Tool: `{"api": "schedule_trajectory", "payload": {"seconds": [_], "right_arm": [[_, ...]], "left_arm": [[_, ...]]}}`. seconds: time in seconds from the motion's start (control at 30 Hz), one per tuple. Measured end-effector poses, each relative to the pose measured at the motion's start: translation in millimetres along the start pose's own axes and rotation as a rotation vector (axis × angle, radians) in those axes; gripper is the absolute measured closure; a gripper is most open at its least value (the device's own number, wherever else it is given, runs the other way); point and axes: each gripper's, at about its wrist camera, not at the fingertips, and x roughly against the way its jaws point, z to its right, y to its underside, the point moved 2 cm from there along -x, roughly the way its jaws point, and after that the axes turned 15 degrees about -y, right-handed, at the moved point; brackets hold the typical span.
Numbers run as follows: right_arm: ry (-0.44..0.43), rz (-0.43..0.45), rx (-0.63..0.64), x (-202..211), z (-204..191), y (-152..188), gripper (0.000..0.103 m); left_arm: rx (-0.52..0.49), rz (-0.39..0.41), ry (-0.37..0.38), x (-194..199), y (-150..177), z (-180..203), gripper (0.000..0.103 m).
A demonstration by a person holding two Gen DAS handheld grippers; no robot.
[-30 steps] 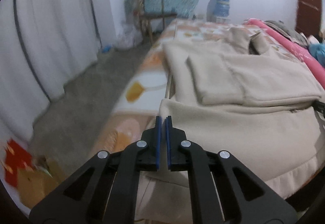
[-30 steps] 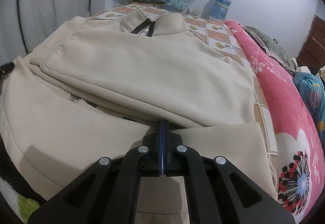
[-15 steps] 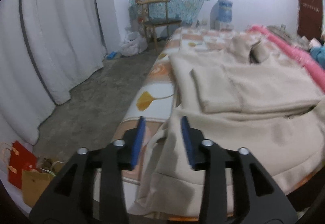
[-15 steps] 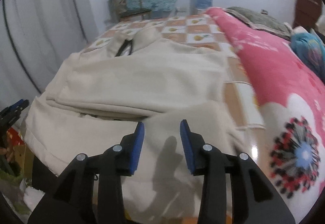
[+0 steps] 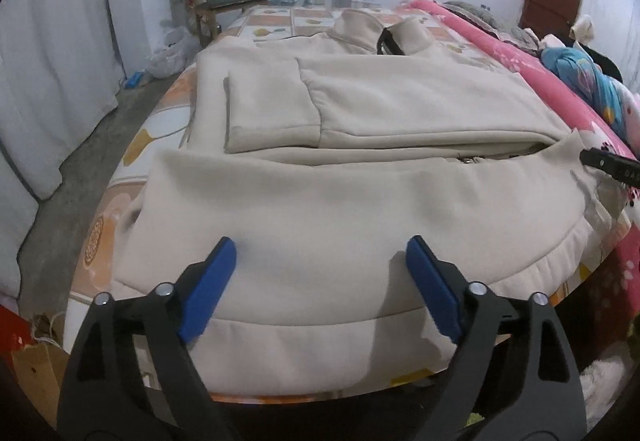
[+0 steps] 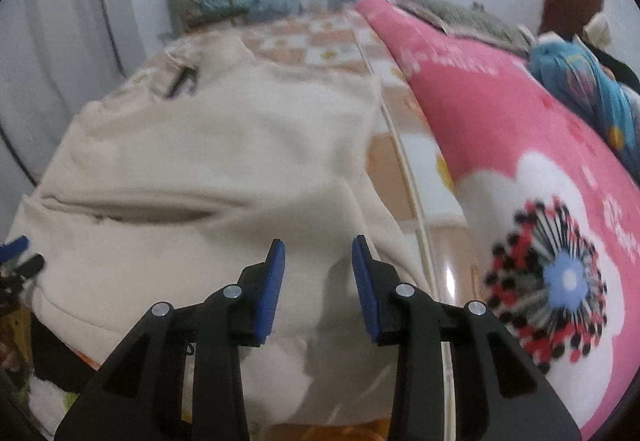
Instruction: Fold large clothes
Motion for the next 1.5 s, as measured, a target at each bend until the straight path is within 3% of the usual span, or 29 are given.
{"api": "schedule_trajectory", "payload": {"seconds": [0.1, 0.2, 0.3, 0.4, 0.47, 0.6, 0.7, 0.8, 0.87, 0.97, 1.07, 1.13, 1.2, 1.3, 1.4, 1.5], "right_arm": [[0.007, 0.008, 0.019, -5.6, -7.1, -5.9, 0.067], [0.041, -0.042, -0.028, -31.5, 7.4, -2.9, 0.060], [0.022, -0.018, -0.055, -23.9, 7.5, -4.6, 0.059], [-0.089, 0.024, 0.016, 1.2, -16.3, -1.3, 0.052], [-0.167, 0.029, 0.100, 12.6, -38.8, 7.3, 0.037], [-0.244, -0.018, 0.221, 14.5, -70.3, 33.9, 0.033], [-0.199, -0.109, 0.243, -10.2, -76.0, 59.5, 0.032], [-0.167, -0.079, 0.277, -8.3, -81.7, 66.2, 0.029], [-0.180, -0.082, 0.256, -6.6, -78.6, 63.9, 0.029], [-0.188, -0.080, 0.257, -7.0, -77.4, 64.2, 0.029], [-0.189, -0.074, 0.249, -9.9, -73.9, 62.9, 0.028], [-0.194, -0.071, 0.239, -11.4, -73.0, 63.0, 0.028], [-0.187, -0.075, 0.242, -12.9, -73.7, 63.0, 0.028], [-0.192, -0.078, 0.225, -9.6, -74.2, 59.5, 0.028], [-0.218, -0.027, 0.194, 1.5, -69.9, 52.6, 0.028], [-0.176, -0.038, 0.167, -4.8, -59.6, 53.0, 0.028]], "left_arm": [[-0.010, -0.007, -0.006, -1.0, -0.4, 2.9, 0.017], [-0.025, -0.014, -0.020, -5.6, -3.6, 5.5, 0.014], [-0.039, -0.028, -0.041, -6.2, -3.7, 6.0, 0.012], [-0.024, -0.046, -0.049, -6.9, -4.2, 5.1, 0.010], [-0.019, -0.056, -0.057, -7.2, -4.1, 5.0, 0.009], [-0.017, -0.069, -0.074, -8.5, -4.5, 6.2, 0.008], [-0.012, -0.080, -0.080, -8.5, -4.8, 6.4, 0.008], [0.005, -0.094, -0.098, -4.4, -7.9, 4.8, 0.008], [0.008, -0.032, -0.090, 11.3, -11.5, 5.9, 0.008], [-0.066, 0.058, -0.024, 36.4, -11.8, 20.9, 0.008], [-0.169, 0.027, 0.016, 34.8, 2.1, 45.4, 0.008], [-0.225, -0.021, -0.026, 21.6, 15.2, 57.9, 0.007], [-0.188, -0.056, -0.023, 9.9, 23.3, 57.0, 0.007], [-0.183, -0.048, -0.019, 12.7, 21.4, 55.4, 0.007], [-0.178, -0.046, -0.006, 13.8, 22.2, 52.5, 0.007], [-0.168, -0.048, 0.007, 15.4, 19.7, 48.9, 0.007]]}}
